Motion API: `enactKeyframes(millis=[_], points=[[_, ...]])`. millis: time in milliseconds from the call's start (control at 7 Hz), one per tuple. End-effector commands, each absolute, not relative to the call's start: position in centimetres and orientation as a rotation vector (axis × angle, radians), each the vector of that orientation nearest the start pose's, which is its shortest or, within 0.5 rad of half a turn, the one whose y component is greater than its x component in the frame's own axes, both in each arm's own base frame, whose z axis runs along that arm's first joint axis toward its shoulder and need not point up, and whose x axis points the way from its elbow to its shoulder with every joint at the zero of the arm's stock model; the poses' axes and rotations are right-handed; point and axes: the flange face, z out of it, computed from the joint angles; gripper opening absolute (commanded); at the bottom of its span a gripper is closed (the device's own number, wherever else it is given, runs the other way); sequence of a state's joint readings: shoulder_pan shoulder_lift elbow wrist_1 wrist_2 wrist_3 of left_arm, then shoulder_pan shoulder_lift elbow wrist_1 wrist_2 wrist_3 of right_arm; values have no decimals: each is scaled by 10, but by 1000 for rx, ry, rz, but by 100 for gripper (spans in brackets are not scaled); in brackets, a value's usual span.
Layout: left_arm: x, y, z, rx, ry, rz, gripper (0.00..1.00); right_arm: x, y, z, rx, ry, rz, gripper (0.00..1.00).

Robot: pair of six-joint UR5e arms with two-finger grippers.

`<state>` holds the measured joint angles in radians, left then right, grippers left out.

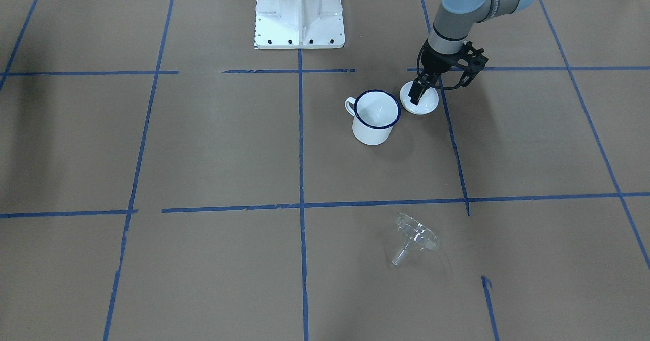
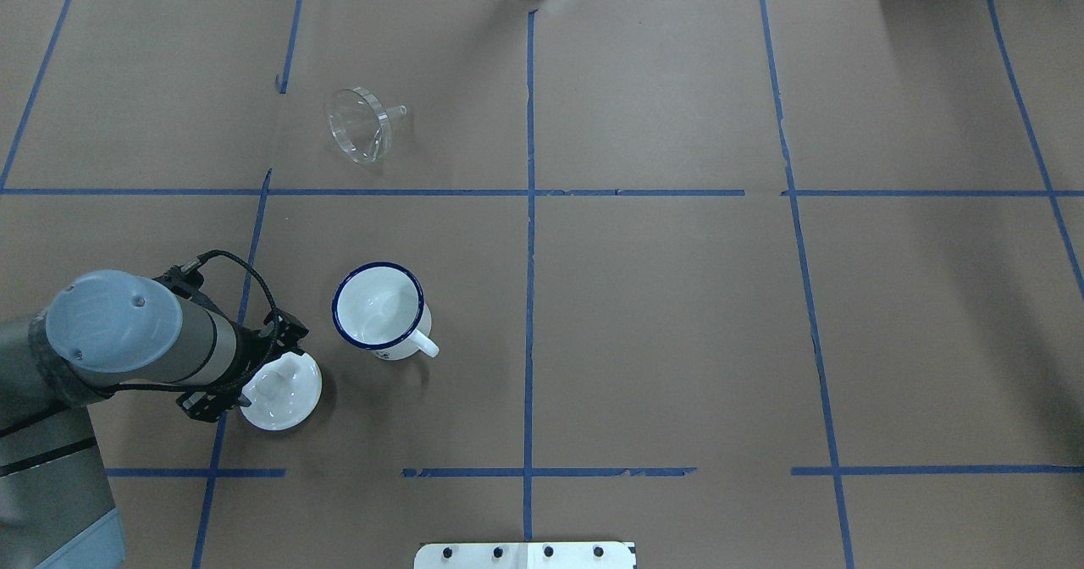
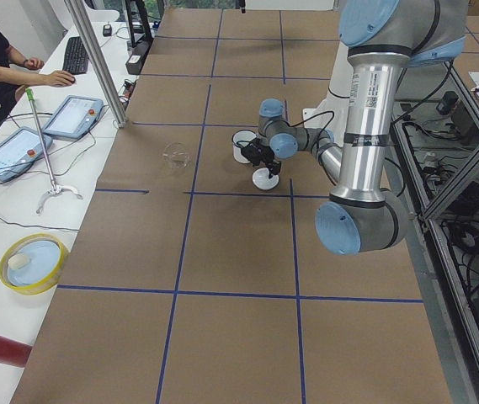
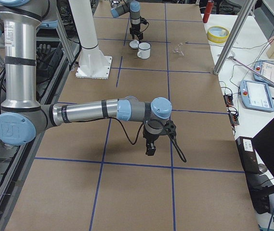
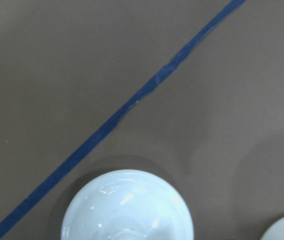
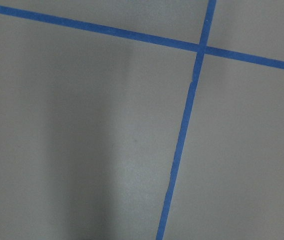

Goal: Remove funnel from cup
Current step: 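Move the left gripper to the white lid and grasp its knob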

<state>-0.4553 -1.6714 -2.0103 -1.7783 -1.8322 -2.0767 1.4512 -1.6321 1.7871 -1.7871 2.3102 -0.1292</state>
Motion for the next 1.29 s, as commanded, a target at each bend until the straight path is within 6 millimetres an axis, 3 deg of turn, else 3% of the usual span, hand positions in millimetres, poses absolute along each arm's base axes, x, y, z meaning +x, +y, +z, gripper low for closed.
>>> enactKeyframes(millis=[0, 286, 429, 571, 857, 1143], points=[[419, -322, 386, -281, 758, -819, 81, 11, -461, 606, -55, -741, -214, 100], [419, -321, 386, -284, 759, -820, 42, 11, -461, 606, -55, -741, -216, 100], [419, -319, 383, -287, 762, -816, 8, 11, -461, 606, -55, -741, -216, 100], [417, -319, 381, -288, 762, -816, 0, 11, -461, 606, -55, -741, -214, 100], [387, -310, 339, -281, 770, -814, 0, 11, -461, 606, -55, -741, -216, 100], [306, -316, 274, -237, 770, -881, 0, 11, -461, 606, -55, -741, -216, 100]])
